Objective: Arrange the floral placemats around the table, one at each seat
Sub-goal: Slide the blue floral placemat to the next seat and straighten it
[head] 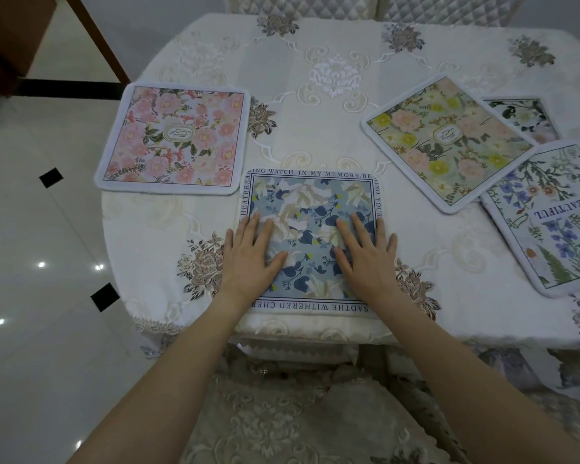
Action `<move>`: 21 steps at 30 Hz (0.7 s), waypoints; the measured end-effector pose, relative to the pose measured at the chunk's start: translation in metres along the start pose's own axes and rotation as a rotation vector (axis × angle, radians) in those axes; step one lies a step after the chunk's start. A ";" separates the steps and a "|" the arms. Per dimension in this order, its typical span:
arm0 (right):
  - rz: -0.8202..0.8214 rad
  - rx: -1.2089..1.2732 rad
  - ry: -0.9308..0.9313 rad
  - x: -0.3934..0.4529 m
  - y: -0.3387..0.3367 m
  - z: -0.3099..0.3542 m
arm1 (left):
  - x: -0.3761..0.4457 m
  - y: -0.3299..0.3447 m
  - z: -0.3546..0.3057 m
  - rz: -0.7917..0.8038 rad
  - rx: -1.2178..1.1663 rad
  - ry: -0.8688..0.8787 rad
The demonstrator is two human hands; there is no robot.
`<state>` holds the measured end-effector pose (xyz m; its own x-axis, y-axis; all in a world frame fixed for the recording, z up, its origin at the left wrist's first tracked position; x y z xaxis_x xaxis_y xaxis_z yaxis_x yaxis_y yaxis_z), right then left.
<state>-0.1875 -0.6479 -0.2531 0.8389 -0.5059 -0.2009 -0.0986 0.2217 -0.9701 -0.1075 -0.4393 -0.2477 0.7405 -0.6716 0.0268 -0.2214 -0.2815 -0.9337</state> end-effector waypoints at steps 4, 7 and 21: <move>-0.009 0.103 -0.002 -0.003 -0.006 0.001 | 0.000 -0.003 0.000 -0.055 -0.087 -0.026; -0.033 0.114 -0.010 -0.010 -0.008 0.000 | -0.003 -0.005 -0.002 -0.062 -0.096 -0.028; -0.027 0.039 -0.047 -0.033 0.004 -0.006 | -0.019 0.008 -0.010 0.107 0.111 0.008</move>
<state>-0.2186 -0.6358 -0.2514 0.8653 -0.4726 -0.1669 -0.0552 0.2410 -0.9689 -0.1301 -0.4359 -0.2521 0.7114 -0.6990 -0.0724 -0.2267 -0.1307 -0.9651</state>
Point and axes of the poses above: each hand's wrist, its own x-axis towards the middle knuckle, its own y-axis out of the palm, z = x × y, the point moved 8 cm from there along x, towards the middle knuckle, and after that the axes turned 15 degrees about y, right-handed, at the moved point
